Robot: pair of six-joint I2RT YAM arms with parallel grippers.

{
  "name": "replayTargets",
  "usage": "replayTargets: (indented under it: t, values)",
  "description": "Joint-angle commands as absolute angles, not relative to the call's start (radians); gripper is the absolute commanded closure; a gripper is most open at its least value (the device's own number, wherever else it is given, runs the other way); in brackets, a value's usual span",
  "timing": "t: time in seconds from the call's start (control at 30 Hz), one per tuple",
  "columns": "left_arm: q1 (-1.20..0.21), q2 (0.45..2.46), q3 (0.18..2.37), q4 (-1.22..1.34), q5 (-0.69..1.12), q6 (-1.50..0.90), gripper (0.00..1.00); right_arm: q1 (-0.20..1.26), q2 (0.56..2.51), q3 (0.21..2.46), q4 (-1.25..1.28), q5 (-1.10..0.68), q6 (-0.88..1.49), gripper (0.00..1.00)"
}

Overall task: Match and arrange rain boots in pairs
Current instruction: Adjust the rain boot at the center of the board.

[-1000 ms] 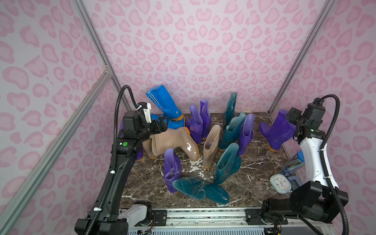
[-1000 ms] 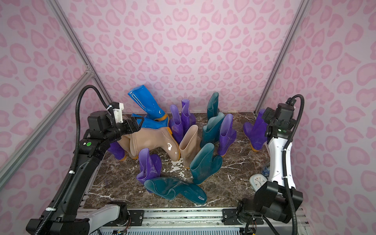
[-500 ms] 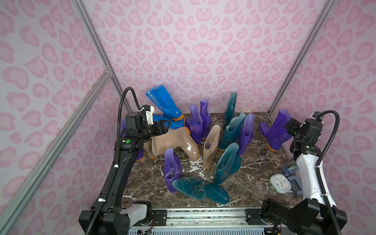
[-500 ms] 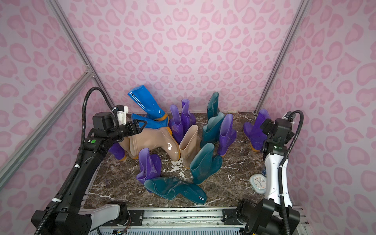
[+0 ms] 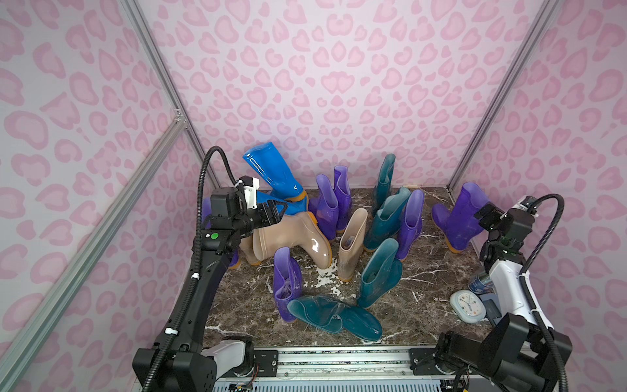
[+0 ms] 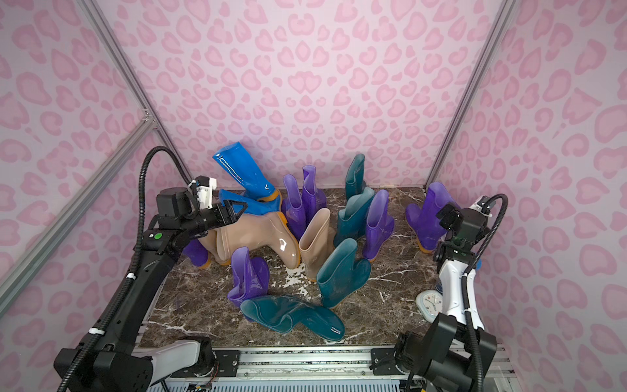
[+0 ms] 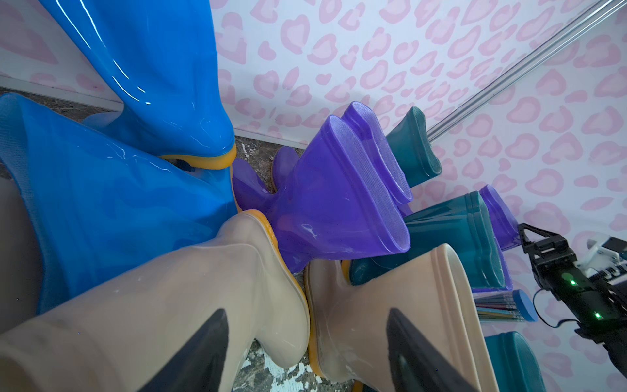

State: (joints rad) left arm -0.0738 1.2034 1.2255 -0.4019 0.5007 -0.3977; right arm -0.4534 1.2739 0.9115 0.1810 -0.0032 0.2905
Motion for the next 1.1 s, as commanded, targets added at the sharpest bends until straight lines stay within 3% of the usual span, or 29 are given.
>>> replayTargets:
  t: [0.0, 0.1, 0.2, 0.27, 0.4, 0.93, 1.07]
  values:
    - [-0.071, 1.197, 1.221, -0.372, 0.504, -0.385, 0.25, -0.443, 1.306, 0.923, 0.185, -0.124, 0.274, 0.05]
    - [-0.071, 1.203, 1.224, -0.371, 0.507, -0.387, 0.28, -0.398, 1.309, 0.933, 0.175, -0.106, 0.245, 0.13]
    - [-0.071, 1.203, 1.223, -0.369, 0.513, -0.387, 0.33, -0.389, 1.334, 0.95, 0.18, -0.145, 0.251, 0.33]
    - [-0.071, 1.201, 1.222, -0.369, 0.512, -0.384, 0.38, -0.379, 1.357, 0.971, 0.166, -0.152, 0.255, 0.5]
    - [-0.071, 1.198, 1.216, -0.367, 0.497, -0.377, 0.44, -0.367, 1.392, 0.998, 0.174, -0.173, 0.28, 0.97]
    - [-0.07, 1.21, 1.216, -0.374, 0.485, -0.357, 0.92, -0.183, 1.606, 1.112, 0.505, -0.11, 0.256, 1.0]
    - [-0.071, 1.212, 1.215, -0.369, 0.489, -0.36, 0.97, -0.18, 1.654, 1.12, 0.645, -0.117, 0.237, 1.0]
